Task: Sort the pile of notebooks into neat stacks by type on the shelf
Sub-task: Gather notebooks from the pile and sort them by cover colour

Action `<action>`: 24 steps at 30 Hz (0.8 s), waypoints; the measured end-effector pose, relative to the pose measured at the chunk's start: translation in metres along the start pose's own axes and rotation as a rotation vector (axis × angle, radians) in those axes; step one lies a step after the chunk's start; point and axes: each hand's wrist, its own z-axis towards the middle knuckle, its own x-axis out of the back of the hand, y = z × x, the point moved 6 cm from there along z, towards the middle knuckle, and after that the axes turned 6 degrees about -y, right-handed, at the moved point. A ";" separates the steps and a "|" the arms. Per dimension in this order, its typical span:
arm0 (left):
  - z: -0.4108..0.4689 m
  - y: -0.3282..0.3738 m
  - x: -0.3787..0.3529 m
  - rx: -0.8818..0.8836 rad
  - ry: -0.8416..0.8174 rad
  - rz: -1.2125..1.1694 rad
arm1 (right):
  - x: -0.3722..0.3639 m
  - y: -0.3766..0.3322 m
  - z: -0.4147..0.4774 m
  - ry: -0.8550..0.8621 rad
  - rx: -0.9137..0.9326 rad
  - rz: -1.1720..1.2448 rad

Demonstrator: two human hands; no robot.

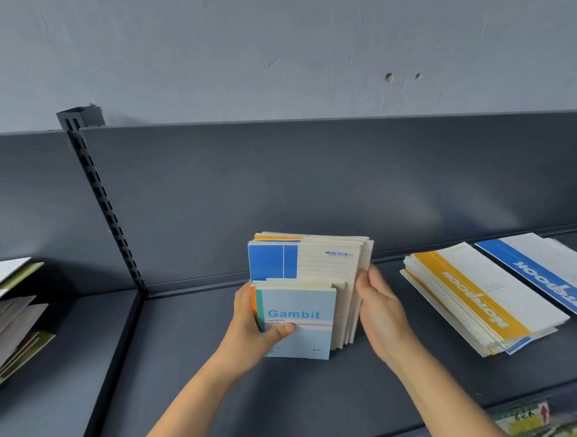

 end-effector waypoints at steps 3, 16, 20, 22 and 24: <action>-0.001 -0.002 -0.004 -0.009 -0.062 -0.052 | -0.016 0.004 -0.005 -0.163 -0.066 0.045; -0.001 0.002 -0.006 -0.006 -0.040 -0.047 | -0.001 -0.020 -0.003 -0.139 0.064 0.025; 0.001 0.000 -0.007 0.002 -0.016 -0.059 | 0.014 -0.023 -0.004 -0.046 0.117 -0.010; 0.002 0.000 -0.008 0.003 -0.020 -0.059 | 0.024 -0.027 -0.008 0.121 0.188 -0.109; 0.003 0.001 -0.009 0.006 -0.033 -0.060 | 0.028 -0.030 -0.015 0.257 0.246 -0.273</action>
